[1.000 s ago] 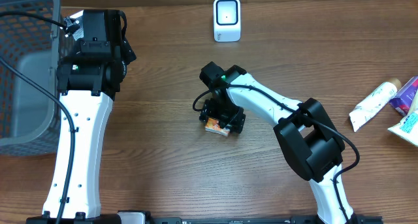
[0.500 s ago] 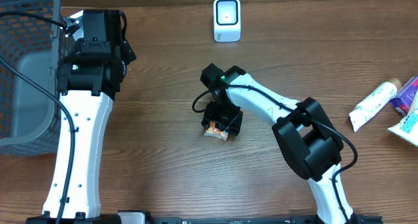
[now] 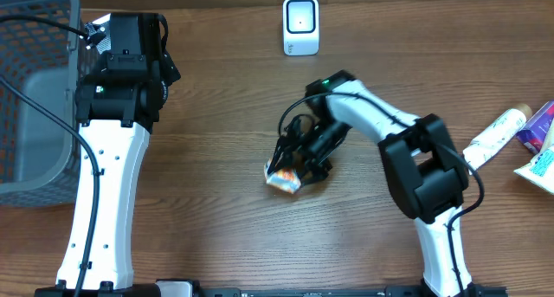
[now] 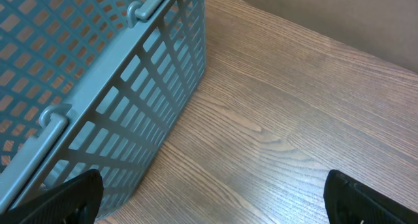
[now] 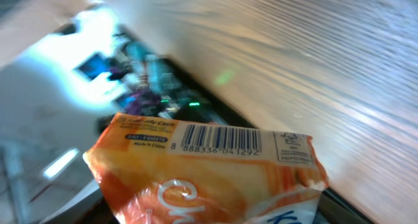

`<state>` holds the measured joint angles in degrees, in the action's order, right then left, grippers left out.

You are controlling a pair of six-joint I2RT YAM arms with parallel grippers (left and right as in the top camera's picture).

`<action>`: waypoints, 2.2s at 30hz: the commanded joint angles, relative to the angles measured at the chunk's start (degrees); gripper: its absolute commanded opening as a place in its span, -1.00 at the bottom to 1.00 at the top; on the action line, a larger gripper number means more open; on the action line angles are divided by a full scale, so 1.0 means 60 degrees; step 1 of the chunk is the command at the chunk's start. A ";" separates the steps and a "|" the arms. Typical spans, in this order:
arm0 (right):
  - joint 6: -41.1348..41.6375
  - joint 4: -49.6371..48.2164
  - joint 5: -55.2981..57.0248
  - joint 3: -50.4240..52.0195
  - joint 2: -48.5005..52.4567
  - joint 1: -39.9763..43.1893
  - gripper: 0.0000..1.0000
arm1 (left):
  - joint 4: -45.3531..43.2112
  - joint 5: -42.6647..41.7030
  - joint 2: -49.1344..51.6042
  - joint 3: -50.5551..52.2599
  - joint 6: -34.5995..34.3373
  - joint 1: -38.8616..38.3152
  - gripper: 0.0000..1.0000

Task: Scan the item barcode

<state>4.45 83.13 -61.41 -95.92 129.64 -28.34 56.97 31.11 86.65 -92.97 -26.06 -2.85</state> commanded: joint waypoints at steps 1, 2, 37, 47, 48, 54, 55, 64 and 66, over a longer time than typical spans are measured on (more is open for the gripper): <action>-0.3413 0.0047 -0.2244 -0.0277 0.0036 0.0597 0.35 | -0.0036 0.0127 0.0040 -0.0004 -0.0164 0.0040 1.00; -0.3934 0.0047 -0.2404 -0.0277 0.0036 0.0688 0.34 | -0.0036 0.0127 0.0040 -0.0004 -0.0164 0.0040 1.00; -1.1293 -0.2280 -0.3388 -0.6054 0.0015 0.1104 0.33 | -0.0036 0.0127 0.0040 -0.0004 -0.0164 0.0040 0.99; -1.1326 -0.2182 -0.1763 -0.6404 -0.0780 0.1100 0.31 | -0.0036 0.0127 0.0040 -0.0004 -0.0164 0.0040 0.99; -1.1326 -0.2124 -0.1643 -0.6404 -0.0871 0.1089 0.30 | -0.0036 0.0127 0.0040 -0.0004 -0.0164 0.0040 0.99; -1.1326 -0.1854 -0.1526 -0.6404 -0.1009 0.1093 0.18 | -0.0036 0.0127 0.0040 -0.0004 -0.0164 0.0040 0.99; -1.1322 -0.1836 -0.1526 -0.6404 -0.1009 0.1093 0.18 | -0.0040 0.0127 0.0040 -0.0004 -0.0164 0.0040 1.00; -0.8896 -0.1902 -0.1559 -0.6400 -0.1009 0.1093 -0.02 | -0.0036 0.0127 0.0040 -0.0004 -0.0164 0.0040 0.99; -0.7468 -0.2248 -0.1559 -0.6400 -0.1009 0.1093 -0.10 | -0.0036 0.0127 0.0040 -0.0004 -0.0164 0.0040 1.00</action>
<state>-54.52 71.50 -70.46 -132.81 125.84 -21.78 56.97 31.11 86.65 -92.97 -26.04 -2.85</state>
